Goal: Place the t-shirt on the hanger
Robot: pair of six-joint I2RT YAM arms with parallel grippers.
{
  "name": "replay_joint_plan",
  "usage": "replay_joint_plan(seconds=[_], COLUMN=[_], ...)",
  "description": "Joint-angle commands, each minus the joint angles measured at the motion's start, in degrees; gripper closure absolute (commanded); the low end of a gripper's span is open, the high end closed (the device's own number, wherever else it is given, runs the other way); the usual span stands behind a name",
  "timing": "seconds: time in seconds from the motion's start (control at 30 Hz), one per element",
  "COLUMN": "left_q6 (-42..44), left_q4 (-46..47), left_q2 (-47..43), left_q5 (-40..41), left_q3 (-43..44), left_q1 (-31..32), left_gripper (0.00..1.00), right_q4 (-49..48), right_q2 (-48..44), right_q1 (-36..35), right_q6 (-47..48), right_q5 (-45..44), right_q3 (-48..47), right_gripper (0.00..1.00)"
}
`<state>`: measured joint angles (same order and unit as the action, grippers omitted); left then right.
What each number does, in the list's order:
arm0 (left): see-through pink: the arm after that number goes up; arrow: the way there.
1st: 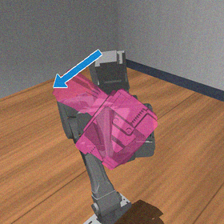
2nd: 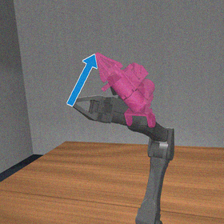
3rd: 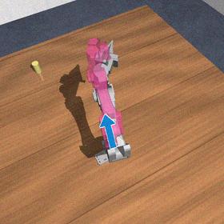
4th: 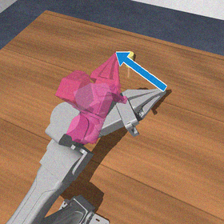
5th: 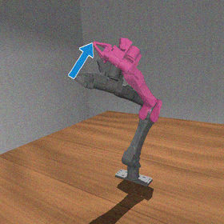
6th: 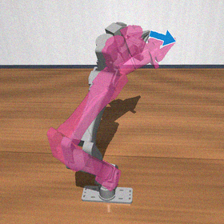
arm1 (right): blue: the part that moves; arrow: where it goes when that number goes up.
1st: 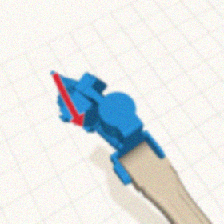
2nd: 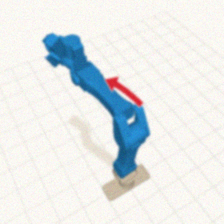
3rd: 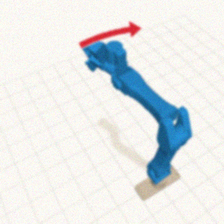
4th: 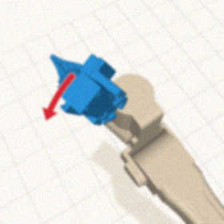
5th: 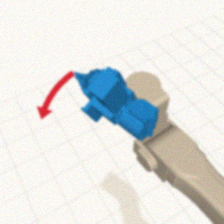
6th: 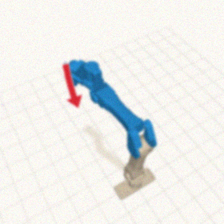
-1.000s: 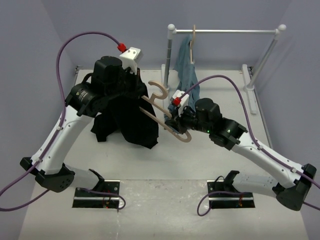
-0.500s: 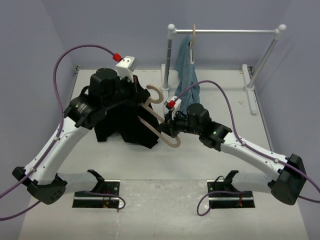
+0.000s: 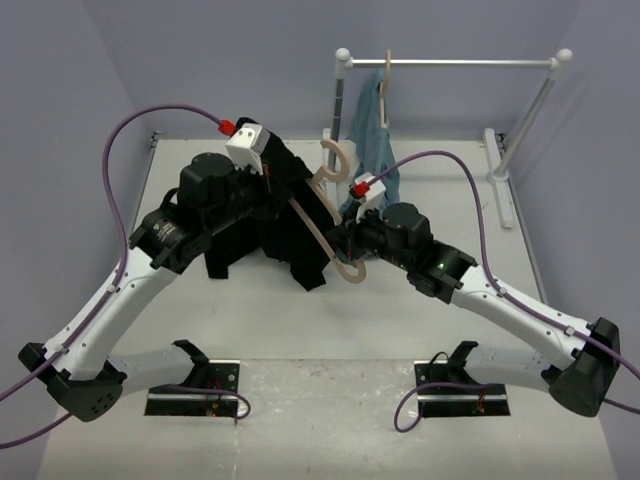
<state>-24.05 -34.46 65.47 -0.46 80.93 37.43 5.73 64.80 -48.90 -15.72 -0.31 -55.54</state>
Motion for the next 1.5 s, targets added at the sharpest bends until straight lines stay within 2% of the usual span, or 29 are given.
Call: replay_joint_plan(seconds=[0.0,0.1,0.13,0.23,0.33,0.43,0.5,0.53,0.6,0.67,0.73,0.83,0.9,0.97,1.07,1.23,1.3,1.33,1.37,1.4,1.43,1.47], left_q6=[-3.8,-4.3,-4.0,-1.6,-1.3,-0.7,0.0,0.6,1.7,3.0,3.6,4.3,5.4,6.1,6.5,7.4,7.6,7.6,7.6,7.3,7.0,6.7], left_q4=[10.0,18.7,19.6,14.9,8.0,7.7,9.8,9.9,9.7,9.4,9.6,12.2,14.6,16.8,18.9,22.0,23.7,24.0,24.4,24.6,24.6,24.4], left_q2=[-1.3,-2.0,-2.7,-5.1,-6.3,-6.6,-6.1,-5.7,-4.5,-3.9,-5.0,-9.5,-12.0,-13.1,-10.9,-8.2,-7.2,-6.9,-6.3,-6.0,-5.8,-5.7], left_q5=[-9.5,-20.3,-21.6,-10.7,10.1,13.7,11.2,8.8,5.8,3.9,4.6,9.0,13.2,14.8,17.4,20.5,18.7,17.5,17.0,16.7,16.5,16.1], left_q3=[-4.6,-8.9,-9.3,-7.8,-4.3,-1.7,-0.1,0.7,2.0,1.9,-0.4,-8.8,-14.0,-17.4,-19.7,-19.7,-19.5,-19.5,-19.6,-19.7,-19.8,-19.9], left_q1=[0.5,0.7,0.7,0.7,0.6,0.6,0.6,0.6,0.6,0.6,0.6,0.6,0.6,0.6,0.6,0.6,0.6,0.6,0.6,0.6,0.6,0.6], left_gripper=[1.0,1.0,1.0,1.0,1.0,1.0,0.96,0.89,0.81,0.51,0.37,0.12,0.02,0.01,0.15,0.13,0.21,0.36,0.64,0.82,0.92,0.99], right_q4=[-5.3,-7.9,-11.6,-17.1,-18.5,-23.2,-26.9,-27.9,-29.6,-29.8,-29.5,-29.2,-28.3,-25.9,-23.6,-20.9,-20.3,-19.8,-19.3,-18.7,-17.8,-16.8], right_q2=[2.4,4.0,3.4,0.1,-2.4,-5.0,-6.7,-7.2,-8.1,-9.3,-10.1,-11.3,-11.5,-11.3,-10.8,-10.8,-10.6,-10.4,-10.3,-10.3,-10.1,-10.0], right_q1=[0.3,0.5,0.5,1.3,2.0,2.0,2.1,2.1,2.1,2.1,2.1,2.1,2.1,2.1,2.1,2.0,2.1,2.1,2.1,2.1,2.1,2.1], right_q6=[2.7,5.7,5.1,1.6,1.2,-0.4,-1.7,-2.0,-2.1,-2.1,-2.0,-1.8,-1.6,-1.2,-2.0,-3.2,-3.9,-4.0,-4.0,-4.0,-3.9,-3.8], right_q5=[9.8,19.5,22.1,19.5,18.3,21.2,20.7,20.5,19.6,17.4,15.0,12.0,12.0,13.3,15.3,19.0,18.7,18.4,18.0,16.9,15.8,14.8], right_q3=[-7.8,-8.7,-7.4,-2.1,1.1,5.0,7.3,8.5,9.4,10.0,10.6,11.6,11.2,10.0,7.8,6.0,5.6,5.4,5.0,4.6,4.1,3.7], right_gripper=[1.0,1.0,1.0,1.0,1.0,1.0,1.0,1.0,1.0,1.0,1.0,1.0,1.0,1.0,1.0,1.0,1.0,1.0,1.0,1.0,1.0,1.0])
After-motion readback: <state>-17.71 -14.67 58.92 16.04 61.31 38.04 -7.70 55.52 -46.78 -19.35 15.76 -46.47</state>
